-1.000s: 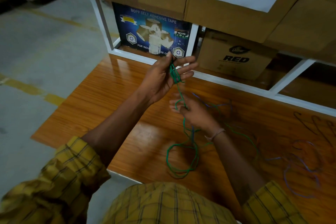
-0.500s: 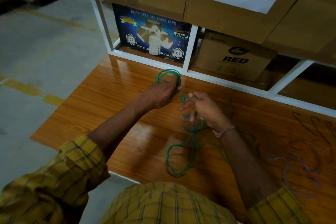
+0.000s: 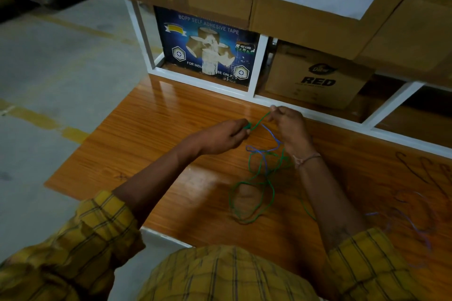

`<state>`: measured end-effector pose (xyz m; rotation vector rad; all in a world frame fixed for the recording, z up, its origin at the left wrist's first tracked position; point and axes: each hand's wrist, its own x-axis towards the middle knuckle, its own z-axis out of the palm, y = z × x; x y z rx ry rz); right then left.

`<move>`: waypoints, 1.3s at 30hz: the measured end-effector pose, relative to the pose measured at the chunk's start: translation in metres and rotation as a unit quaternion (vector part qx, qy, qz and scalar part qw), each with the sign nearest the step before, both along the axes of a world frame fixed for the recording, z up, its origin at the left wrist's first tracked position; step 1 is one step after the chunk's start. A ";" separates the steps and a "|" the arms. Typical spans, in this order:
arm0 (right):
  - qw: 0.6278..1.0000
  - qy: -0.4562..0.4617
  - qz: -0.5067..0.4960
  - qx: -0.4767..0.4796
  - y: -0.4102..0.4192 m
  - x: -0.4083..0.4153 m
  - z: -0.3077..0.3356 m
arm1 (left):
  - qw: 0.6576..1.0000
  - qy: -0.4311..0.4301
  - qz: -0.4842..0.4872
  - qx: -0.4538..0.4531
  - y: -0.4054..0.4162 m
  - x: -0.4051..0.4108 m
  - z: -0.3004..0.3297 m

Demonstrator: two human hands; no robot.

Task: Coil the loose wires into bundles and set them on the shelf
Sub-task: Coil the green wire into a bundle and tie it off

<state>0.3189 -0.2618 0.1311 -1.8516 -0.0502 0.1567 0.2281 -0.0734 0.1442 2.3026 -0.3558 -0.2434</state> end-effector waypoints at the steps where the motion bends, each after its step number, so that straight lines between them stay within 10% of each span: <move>1: 1.000 -0.019 -0.001 -0.002 0.003 0.002 0.003 | 0.999 0.019 -0.001 -0.038 -0.005 -0.001 0.000; 8: 0.990 0.018 0.090 0.105 -0.002 -0.005 0.013 | 0.842 0.239 -0.041 -0.481 -0.008 -0.009 0.014; 17: 0.967 0.157 0.163 0.119 -0.007 -0.044 -0.026 | 0.716 0.172 0.024 -0.676 -0.012 0.016 0.043; 23: 0.945 0.152 0.285 0.045 -0.003 -0.075 -0.001 | 0.798 0.070 0.115 -0.587 -0.017 0.039 0.037; 29: 0.915 0.128 0.374 0.077 -0.027 -0.077 0.039 | 0.982 -0.080 0.119 -0.125 -0.005 0.037 0.020; 32: 0.926 0.089 0.324 0.173 -0.049 -0.058 0.058 | 0.993 -0.087 0.073 -0.013 0.004 0.032 0.009; 39: 0.841 0.159 0.244 0.455 -0.067 -0.029 0.060 | 0.992 -0.015 0.029 -0.122 0.003 0.010 0.020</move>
